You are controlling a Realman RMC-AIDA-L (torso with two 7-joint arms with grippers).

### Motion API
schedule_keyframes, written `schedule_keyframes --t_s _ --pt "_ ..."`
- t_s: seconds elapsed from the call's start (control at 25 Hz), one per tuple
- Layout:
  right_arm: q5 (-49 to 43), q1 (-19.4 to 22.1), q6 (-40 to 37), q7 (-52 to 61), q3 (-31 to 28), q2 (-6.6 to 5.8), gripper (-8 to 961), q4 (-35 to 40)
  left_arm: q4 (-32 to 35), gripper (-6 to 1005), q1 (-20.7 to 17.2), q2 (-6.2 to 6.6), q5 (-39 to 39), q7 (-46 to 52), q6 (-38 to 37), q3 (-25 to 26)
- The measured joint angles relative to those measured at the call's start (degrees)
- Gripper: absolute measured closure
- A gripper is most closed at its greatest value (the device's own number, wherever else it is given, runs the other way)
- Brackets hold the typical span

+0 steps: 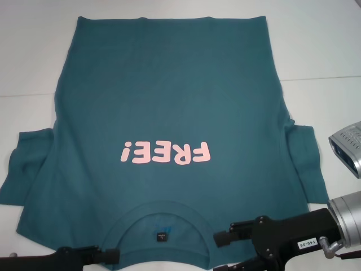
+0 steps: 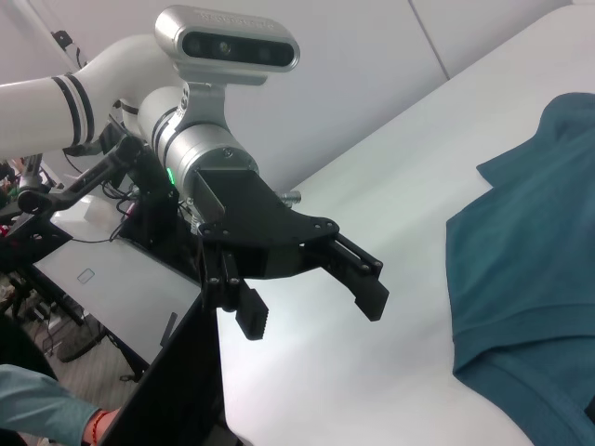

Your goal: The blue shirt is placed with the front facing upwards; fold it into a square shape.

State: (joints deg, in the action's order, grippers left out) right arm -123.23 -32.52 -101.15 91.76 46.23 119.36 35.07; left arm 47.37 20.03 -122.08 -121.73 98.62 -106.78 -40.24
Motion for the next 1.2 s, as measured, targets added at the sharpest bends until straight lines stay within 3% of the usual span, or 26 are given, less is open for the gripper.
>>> schedule_keyframes --t_s 0.68,0.84,1.08,1.2 --pt "-0.17 0.0 -0.19 0.13 0.0 0.0 8 0.0 0.03 80 0.08 0.12 0.0 0.93 -0.32 0.15" --pt "0.05 -0.16 0.08 3.12 -0.36 -0.25 8 0.44 0.07 80 1.59 1.18 0.22 9.87 -0.42 0.83" --pt "0.13 -1.71 2.12 14.61 -3.96 -1.19 8 1.66 0.65 80 6.27 2.33 2.35 25.54 -1.0 7.61" --pt "0.5 -2.18 1.68 19.04 -5.49 -1.45 8 3.4 -1.19 80 9.07 3.91 2.76 34.24 3.11 9.78"
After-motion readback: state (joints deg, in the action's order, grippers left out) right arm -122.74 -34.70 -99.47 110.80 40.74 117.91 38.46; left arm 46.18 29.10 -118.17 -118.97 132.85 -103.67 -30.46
